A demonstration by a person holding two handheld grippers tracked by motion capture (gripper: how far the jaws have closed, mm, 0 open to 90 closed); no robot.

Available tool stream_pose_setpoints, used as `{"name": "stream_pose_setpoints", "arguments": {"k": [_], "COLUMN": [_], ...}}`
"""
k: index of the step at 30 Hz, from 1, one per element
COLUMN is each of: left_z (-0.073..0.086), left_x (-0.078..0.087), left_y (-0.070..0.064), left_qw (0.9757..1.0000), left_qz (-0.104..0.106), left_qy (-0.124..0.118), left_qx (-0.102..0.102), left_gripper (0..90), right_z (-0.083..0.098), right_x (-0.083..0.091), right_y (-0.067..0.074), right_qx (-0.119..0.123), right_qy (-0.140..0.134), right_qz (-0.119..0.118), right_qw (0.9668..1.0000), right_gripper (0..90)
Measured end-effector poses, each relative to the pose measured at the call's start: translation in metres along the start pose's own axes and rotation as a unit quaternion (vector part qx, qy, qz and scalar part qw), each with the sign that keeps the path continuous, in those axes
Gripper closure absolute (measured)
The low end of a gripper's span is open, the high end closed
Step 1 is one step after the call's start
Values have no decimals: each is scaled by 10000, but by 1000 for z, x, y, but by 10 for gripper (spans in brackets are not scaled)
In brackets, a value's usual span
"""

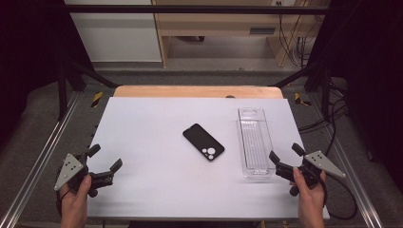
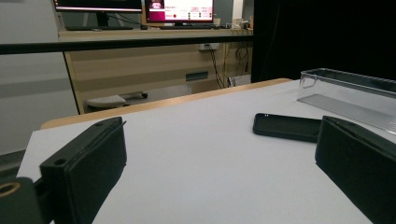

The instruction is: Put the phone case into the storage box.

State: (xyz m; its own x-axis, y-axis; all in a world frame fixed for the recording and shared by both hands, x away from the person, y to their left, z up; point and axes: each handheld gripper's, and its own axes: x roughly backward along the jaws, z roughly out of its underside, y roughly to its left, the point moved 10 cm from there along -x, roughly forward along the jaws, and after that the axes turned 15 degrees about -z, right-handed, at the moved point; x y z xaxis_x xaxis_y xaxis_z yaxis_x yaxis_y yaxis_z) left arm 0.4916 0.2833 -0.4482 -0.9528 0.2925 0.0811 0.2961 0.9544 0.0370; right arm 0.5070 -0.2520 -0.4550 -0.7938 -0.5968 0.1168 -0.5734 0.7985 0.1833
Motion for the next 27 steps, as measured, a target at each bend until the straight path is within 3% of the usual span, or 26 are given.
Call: {"name": "stream_pose_setpoints", "arguments": {"k": [7, 11, 17, 25, 27], "left_z": [1, 3, 3, 4, 5], "left_x": [-1, -2, 0, -2, -2], "left_y": [1, 1, 5, 4, 4], "left_qw": [10000, 10000, 9999, 9999, 9999], "left_qz": [-43, -50, -112, -115, -113], "left_qy": [30, 80, 86, 114, 113], "left_qx": [7, -2, 4, -17, -24], "left_gripper": [22, 23, 23, 23, 23], "right_z": [-1, -4, -4, -12, -17], "right_x": [4, 5, 4, -7, -13], "right_y": [-2, 3, 6, 32, 42], "right_qx": [88, -131, 73, 226, 146], "right_qy": [28, -61, 70, 164, 175], "right_qz": [197, -69, 97, -5, -122], "right_qw": [9998, 9999, 9999, 9996, 9997], "right_gripper": [49, 50, 44, 43, 56]}}
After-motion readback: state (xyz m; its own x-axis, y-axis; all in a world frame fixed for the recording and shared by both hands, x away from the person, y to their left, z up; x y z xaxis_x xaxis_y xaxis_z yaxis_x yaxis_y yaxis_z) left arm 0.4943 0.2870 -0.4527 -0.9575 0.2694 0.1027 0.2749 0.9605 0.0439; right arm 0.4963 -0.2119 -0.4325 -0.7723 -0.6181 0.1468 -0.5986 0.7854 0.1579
